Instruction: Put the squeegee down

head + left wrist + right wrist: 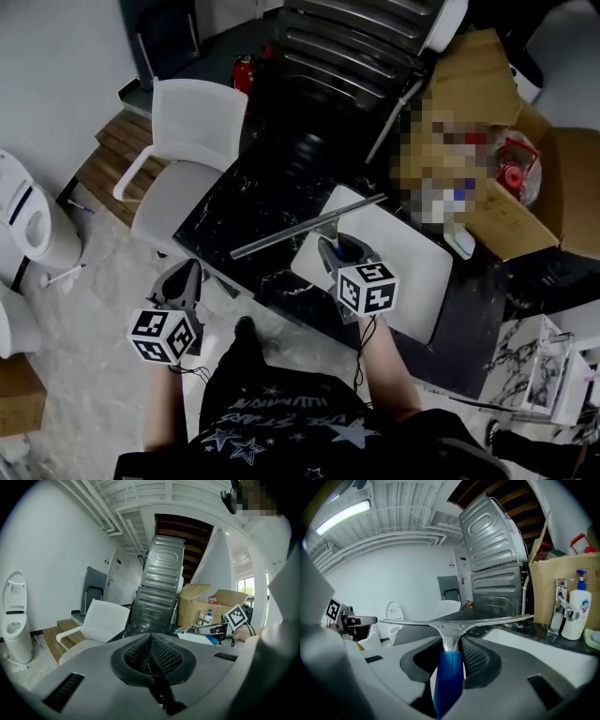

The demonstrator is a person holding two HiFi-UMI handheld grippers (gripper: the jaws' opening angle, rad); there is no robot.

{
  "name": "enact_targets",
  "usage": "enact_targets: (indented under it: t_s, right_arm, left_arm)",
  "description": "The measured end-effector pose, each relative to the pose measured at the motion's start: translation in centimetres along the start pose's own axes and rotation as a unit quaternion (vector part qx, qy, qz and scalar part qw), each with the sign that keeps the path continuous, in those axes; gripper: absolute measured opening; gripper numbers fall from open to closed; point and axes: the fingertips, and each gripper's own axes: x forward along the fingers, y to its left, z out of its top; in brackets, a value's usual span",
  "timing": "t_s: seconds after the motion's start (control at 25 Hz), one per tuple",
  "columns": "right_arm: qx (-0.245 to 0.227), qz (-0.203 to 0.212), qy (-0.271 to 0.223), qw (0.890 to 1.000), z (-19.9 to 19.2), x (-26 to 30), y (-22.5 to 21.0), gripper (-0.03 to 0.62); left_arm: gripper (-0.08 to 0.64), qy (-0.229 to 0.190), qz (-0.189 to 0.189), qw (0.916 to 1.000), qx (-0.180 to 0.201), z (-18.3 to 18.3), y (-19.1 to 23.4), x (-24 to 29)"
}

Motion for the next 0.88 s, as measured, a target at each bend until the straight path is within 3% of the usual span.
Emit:
enact_targets:
  t_s: [0.44, 0.88]
  right_arm:
    - [0.008, -0.042, 0.016, 0.999, 4.7, 9.4, -1.4, 0.137]
    - [0.017, -0.076, 0.047, 0.996, 6.5, 19.3, -4.2, 0.137]
  left_arm:
    - [0.021, 0.019, -0.042, 0.9989, 0.01, 4.3, 7.8, 8.1]
    - [0.021, 0.04, -0.068, 0.9969, 0.006, 6.0, 15.0, 16.4]
